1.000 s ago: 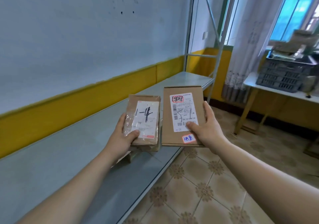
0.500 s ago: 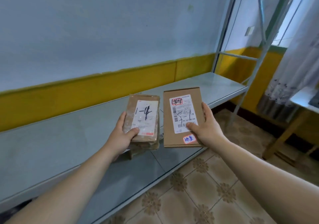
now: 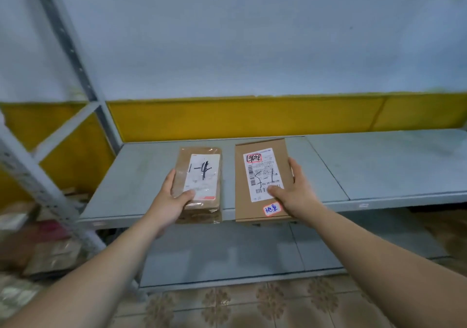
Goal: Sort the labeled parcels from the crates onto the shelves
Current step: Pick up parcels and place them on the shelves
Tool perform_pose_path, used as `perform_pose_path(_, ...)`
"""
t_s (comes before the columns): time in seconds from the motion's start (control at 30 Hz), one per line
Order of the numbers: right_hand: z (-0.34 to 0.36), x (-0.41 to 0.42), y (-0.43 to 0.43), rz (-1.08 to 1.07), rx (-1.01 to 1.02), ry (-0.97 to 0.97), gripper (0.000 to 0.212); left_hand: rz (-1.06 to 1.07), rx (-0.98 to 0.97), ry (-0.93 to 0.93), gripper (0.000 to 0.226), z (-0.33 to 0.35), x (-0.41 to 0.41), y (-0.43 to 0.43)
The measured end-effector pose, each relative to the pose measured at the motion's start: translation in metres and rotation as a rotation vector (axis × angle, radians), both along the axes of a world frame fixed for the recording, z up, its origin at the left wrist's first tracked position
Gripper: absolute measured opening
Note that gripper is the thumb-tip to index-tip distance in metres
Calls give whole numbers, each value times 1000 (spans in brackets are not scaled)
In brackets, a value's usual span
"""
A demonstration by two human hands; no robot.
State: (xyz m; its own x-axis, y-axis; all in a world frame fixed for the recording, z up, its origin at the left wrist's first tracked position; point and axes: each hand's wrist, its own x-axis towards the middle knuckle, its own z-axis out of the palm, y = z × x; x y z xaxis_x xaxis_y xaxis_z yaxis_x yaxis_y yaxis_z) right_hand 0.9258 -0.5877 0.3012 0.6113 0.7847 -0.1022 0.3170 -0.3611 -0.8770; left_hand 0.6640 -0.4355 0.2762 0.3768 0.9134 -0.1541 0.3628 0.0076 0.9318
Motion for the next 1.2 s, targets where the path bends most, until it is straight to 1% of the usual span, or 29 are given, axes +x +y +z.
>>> perform_pose_path(0.2,-26,-29,99,32,-47,48,99,62,-68,64,84,-9,-45,87)
perform_pose_path(0.33,-47,-47,160,40,-97,85,96,39,-119,74,81,-22,-57,150)
perform_pose_path(0.47,-69,-62,201,-15,-147,109,96,-4,-138,135,80,-29,-62,194)
perform_pose_path(0.57,-86,-63,226,-12,-194,95,98,-13,-143,186,81,-36,-60,220)
perform_pose_path(0.67,-97,-57,248,-2,-245,96,96,-28,-151,229,80,-42,-59,236)
perform_pose_path(0.77,-106,-45,266,68,-291,10,90,-16,-162,265,73,-44,-57,246)
perform_pose_path(0.8,-107,-41,271,102,-310,-11,86,3,-100,307,69,-44,-54,247)
perform_pose_path(0.83,-106,-38,276,139,-345,-54,80,27,14,386,64,-43,-51,246)
perform_pose_path(0.87,-104,-35,280,187,-400,-149,73,41,149,481,59,-41,-46,242)
perform_pose_path(0.9,-103,-32,284,248,-466,-294,68,43,257,593,57,-39,-39,234)
perform_pose_path(0.93,-102,-31,288,315,-517,-450,68,23,315,710,61,-38,-31,225)
perform_pose_path(0.97,-103,-33,290,381,-539,-567,70,-18,322,817,71,-38,-21,216)
perform_pose_path(1.0,-107,-36,291,445,-553,-627,73,-62,297,908,81,-41,-13,207)
perform_pose_path(1.07,-114,-46,293,519,-584,-635,80,-115,257,1027,93,-47,-3,202)
perform_pose_path(1.13,-120,-54,295,522,-629,-619,88,-151,287,1059,90,-46,-6,212)
perform_pose_path(1.2,-121,-57,300,512,-653,-632,90,-210,322,1047,83,-44,-16,231)
